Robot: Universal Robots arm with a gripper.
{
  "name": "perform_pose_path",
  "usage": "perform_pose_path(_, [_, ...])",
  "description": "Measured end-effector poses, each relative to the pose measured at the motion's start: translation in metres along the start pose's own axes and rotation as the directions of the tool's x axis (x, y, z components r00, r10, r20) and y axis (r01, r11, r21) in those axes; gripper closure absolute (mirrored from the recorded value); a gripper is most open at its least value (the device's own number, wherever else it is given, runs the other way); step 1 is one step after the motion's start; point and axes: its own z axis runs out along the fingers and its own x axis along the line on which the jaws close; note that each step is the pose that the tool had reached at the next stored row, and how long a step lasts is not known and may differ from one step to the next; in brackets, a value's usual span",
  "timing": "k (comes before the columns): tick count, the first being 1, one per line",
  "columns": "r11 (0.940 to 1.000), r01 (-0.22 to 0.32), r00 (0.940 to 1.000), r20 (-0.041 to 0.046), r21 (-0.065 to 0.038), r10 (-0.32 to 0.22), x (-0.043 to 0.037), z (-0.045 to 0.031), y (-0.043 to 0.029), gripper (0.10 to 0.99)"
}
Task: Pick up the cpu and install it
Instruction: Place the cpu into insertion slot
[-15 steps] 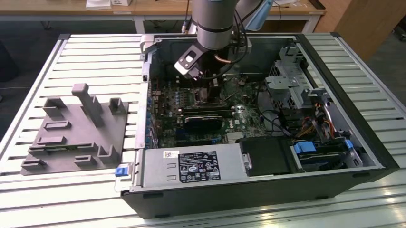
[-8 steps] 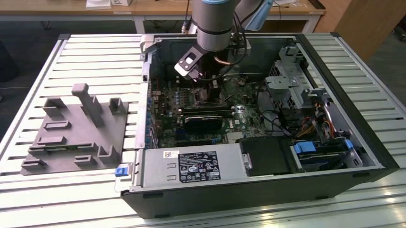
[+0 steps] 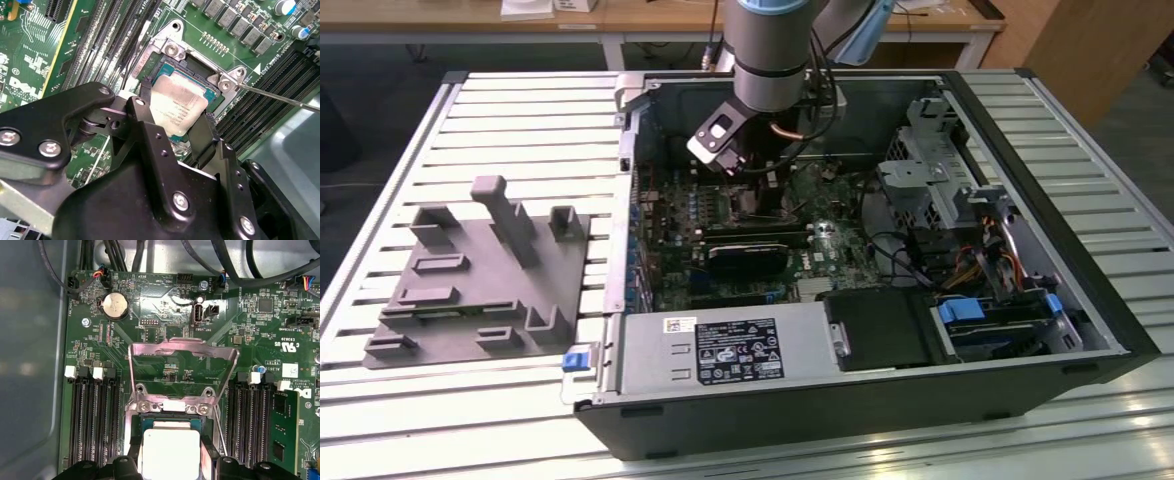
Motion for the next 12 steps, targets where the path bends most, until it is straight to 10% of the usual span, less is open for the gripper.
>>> perform_pose_path(12, [1.0000,0.000,1.0000,-0.0003,0.000,0.000,0.0000,0.0001,-0.0003,0.545])
